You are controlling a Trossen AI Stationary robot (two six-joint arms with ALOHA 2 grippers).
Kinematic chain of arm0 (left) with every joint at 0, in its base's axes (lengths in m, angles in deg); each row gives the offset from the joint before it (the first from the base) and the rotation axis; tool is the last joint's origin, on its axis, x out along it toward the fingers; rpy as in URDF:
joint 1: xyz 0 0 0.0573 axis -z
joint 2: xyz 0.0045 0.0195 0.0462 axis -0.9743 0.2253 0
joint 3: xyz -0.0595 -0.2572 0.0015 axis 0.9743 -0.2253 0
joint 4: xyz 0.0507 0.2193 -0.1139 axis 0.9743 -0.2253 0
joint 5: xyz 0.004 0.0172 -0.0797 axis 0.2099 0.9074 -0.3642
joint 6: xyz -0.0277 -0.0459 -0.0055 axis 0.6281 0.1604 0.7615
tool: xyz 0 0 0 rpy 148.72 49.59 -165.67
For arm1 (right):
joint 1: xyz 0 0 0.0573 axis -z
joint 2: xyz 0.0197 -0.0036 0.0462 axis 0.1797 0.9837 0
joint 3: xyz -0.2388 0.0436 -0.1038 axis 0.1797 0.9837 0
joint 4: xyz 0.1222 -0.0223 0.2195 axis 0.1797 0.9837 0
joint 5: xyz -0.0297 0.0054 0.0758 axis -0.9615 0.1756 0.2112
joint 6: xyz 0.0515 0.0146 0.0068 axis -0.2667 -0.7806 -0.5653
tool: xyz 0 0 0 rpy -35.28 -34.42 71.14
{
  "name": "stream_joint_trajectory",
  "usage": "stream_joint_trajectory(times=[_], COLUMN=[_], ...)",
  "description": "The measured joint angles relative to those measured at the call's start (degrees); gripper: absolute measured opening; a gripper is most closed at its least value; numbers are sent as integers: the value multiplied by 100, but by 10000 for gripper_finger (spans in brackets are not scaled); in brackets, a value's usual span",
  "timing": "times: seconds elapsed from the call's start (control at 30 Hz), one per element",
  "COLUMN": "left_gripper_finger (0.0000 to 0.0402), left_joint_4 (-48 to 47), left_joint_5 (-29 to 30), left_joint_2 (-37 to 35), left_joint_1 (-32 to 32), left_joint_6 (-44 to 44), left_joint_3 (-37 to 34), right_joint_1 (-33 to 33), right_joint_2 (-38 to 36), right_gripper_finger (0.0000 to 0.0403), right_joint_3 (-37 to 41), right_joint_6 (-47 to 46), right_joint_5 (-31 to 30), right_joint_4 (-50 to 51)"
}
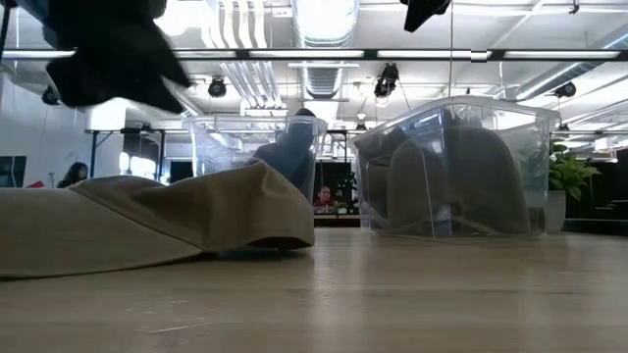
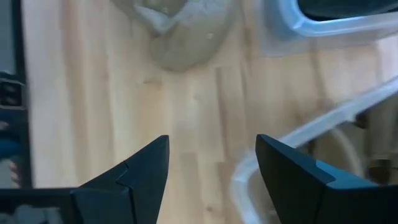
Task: Pick & Place hat
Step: Put the brown hat into the right transparent bin
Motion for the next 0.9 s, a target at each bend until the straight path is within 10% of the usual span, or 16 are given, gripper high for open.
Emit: stream_joint_trajectory(times=[0.17,0.33,0.67,0.9], left_gripper_finger=[151,151,151,151], left_joint_4=[-3422,-4233,-1604,853], left_joint_5=[-501,-1397,-1600,-1805], left_joint_2=[197,215,205,216], left_joint_1=[1,3,3,104], left_joint_6=[324,653,1140,1533], left_joint_3=[728,503,-908,-1551], right_joint_1=[-289,-585,-836,-874], right_joint_2=[0,0,60,653], right_gripper_finger=[233,233,233,233], right_joint_3=[300,846,2204,2619], right_joint_6=[-749,-1834,-3962,-5284], right_joint_5=[559,1002,577,321], right_joint_4=[-669,-1967,-5174,-5373])
